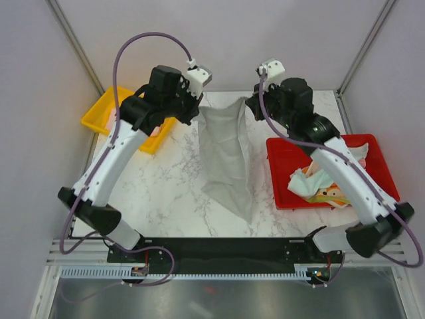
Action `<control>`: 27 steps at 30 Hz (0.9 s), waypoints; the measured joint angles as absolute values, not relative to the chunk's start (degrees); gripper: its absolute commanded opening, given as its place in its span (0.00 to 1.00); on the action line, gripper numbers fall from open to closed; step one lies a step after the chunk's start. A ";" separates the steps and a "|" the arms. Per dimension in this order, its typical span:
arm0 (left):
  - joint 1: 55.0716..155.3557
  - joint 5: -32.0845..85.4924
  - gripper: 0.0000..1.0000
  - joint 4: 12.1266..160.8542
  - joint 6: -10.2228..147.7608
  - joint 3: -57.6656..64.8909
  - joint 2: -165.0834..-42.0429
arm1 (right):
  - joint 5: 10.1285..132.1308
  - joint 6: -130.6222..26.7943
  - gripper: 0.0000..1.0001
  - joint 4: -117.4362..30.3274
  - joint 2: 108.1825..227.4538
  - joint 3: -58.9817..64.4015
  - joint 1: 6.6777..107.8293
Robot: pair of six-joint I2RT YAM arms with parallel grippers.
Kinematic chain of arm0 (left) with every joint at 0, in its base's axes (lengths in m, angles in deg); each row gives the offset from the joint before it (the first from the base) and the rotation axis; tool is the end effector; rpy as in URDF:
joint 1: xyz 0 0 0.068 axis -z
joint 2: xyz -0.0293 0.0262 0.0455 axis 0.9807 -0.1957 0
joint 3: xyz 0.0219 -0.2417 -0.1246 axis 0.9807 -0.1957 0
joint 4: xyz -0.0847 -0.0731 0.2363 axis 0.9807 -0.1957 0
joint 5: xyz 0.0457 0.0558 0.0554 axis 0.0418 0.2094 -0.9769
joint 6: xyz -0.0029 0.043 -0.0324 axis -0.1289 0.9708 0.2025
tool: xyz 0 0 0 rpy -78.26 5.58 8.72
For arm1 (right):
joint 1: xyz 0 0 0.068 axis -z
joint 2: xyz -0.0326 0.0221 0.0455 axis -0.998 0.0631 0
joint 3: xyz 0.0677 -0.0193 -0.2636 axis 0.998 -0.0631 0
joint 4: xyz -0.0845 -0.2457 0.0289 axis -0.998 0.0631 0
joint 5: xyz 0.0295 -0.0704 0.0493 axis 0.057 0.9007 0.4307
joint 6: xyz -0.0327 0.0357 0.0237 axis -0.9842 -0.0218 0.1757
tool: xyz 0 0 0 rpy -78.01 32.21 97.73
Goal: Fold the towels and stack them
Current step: Flatten out the crumpled towel
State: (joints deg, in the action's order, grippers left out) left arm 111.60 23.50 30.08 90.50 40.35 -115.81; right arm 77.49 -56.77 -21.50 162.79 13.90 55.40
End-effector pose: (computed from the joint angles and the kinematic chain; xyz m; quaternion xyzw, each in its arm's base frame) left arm 0.2564 -0.1696 0.4623 0.3417 0.8093 -0.1319 0.4593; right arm 0.2507 0.1515 0.4519 -0.2014 0.7498 0.1870 0.6018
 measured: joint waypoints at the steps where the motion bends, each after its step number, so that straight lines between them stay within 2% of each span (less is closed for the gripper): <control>1: 109.61 23.52 0.02 32.55 91.94 40.43 -118.94 | 77.47 -57.38 0.00 -21.65 166.74 15.06 57.37; 8: 105.15 19.96 0.02 48.51 99.38 43.01 -137.23 | 75.52 -62.78 0.00 -23.83 186.79 22.06 65.61; 16: 104.04 16.01 0.02 63.70 103.20 49.53 -150.94 | 71.07 -65.89 0.00 -31.35 194.00 22.91 70.11; 22: 103.20 16.03 0.02 67.33 105.47 47.38 -152.07 | 67.26 -68.29 0.00 -35.33 196.75 22.91 70.92; 27: 103.10 16.11 0.02 68.97 106.92 35.87 -148.25 | 63.92 -69.06 0.00 -37.23 197.06 20.15 70.83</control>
